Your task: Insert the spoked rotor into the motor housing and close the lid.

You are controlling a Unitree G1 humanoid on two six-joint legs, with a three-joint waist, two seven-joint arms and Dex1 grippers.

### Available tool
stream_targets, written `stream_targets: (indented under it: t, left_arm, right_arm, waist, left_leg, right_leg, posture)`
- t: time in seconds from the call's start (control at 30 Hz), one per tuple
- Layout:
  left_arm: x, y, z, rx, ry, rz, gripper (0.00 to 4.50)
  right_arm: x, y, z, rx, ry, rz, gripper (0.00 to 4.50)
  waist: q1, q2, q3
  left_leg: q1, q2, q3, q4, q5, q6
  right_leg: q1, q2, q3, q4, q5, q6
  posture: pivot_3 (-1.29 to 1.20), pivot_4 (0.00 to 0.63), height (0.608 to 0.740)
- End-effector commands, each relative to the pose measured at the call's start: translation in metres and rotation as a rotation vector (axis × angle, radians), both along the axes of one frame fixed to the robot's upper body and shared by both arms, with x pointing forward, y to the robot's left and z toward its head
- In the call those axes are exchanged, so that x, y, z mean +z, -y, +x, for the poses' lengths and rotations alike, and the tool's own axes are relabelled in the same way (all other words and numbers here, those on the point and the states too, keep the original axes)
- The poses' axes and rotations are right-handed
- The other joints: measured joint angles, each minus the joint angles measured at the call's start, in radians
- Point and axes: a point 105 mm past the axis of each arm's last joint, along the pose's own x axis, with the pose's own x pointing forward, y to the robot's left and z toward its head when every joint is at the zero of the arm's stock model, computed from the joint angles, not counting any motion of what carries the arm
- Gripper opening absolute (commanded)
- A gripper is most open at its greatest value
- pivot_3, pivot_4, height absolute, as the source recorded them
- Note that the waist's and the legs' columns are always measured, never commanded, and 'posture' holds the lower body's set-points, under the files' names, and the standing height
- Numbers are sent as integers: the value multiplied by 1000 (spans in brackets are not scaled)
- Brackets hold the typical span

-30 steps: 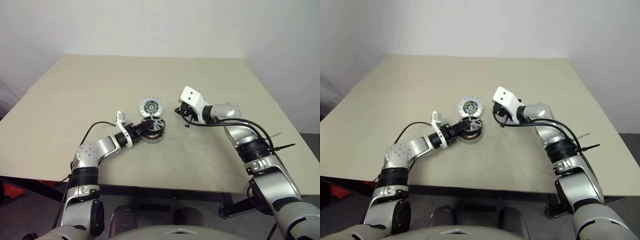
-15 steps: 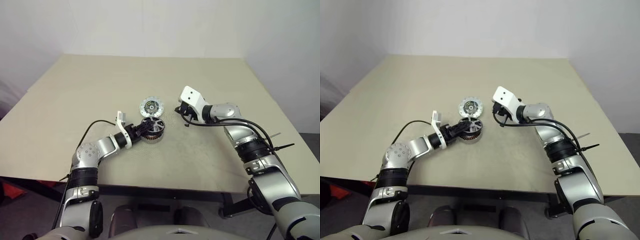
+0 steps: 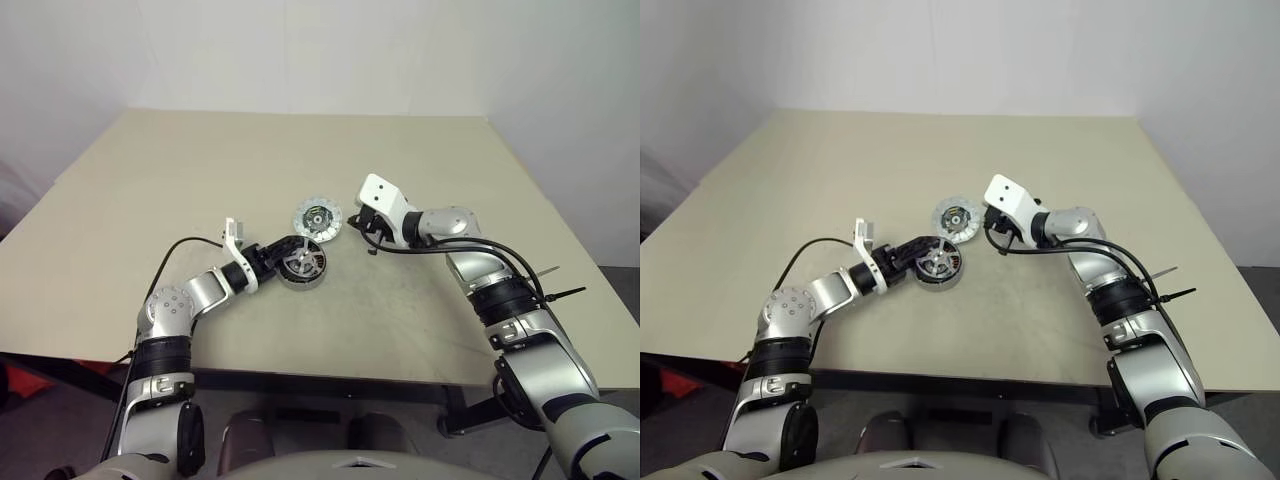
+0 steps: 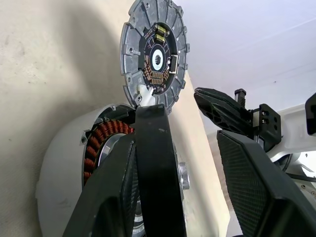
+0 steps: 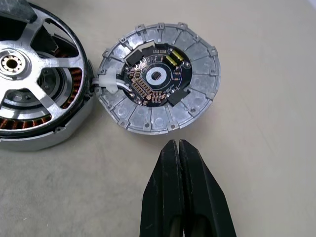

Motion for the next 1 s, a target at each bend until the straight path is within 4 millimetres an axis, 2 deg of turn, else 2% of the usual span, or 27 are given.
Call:
stream_targets:
  t: [0.03,0.37,0.53,0.83,1.0]
  left_arm:
    - [16,-12,0,26,80,34,2568]
    - [24,-26,-11,56,144,80,2568]
    - [29,-35,-13,86,176,109,2568]
    - [32,-52,-14,92,248,272,2568]
    - [32,-60,-11,120,254,303,2568]
  right_arm:
    - [17,-3,3,15,53,17,0]
    - [15,-10,-1,54,42,26,0]
    - [17,-22,-13,138,33,44,0]
    - [2,-69,-36,250,-33,102,0]
    - [-12,-88,-33,241,-72,125,0]
  waist:
    - [-1,0,0]
    - [-2,0,0]
    - [-3,0,0]
    - [-7,1,0]
    - [-5,1,0]
  left_leg:
    - [0,0,0,0,0,0]
    - [0,0,0,0,0,1]
    - [0,0,0,0,-1,1]
    - [1,1,0,-1,-1,1]
    - [1,1,0,-1,-1,1]
  right_leg:
    - [0,0,0,0,0,0]
    - [0,0,0,-1,0,0]
    - [0,0,0,-1,0,0]
    - [0,0,0,0,0,0]
    - [-1,0,0,-1,0,0]
  posture:
    - [0,0,740]
    - [0,0,740]
    - [0,0,740]
    - [0,0,740]
    - [0,0,740]
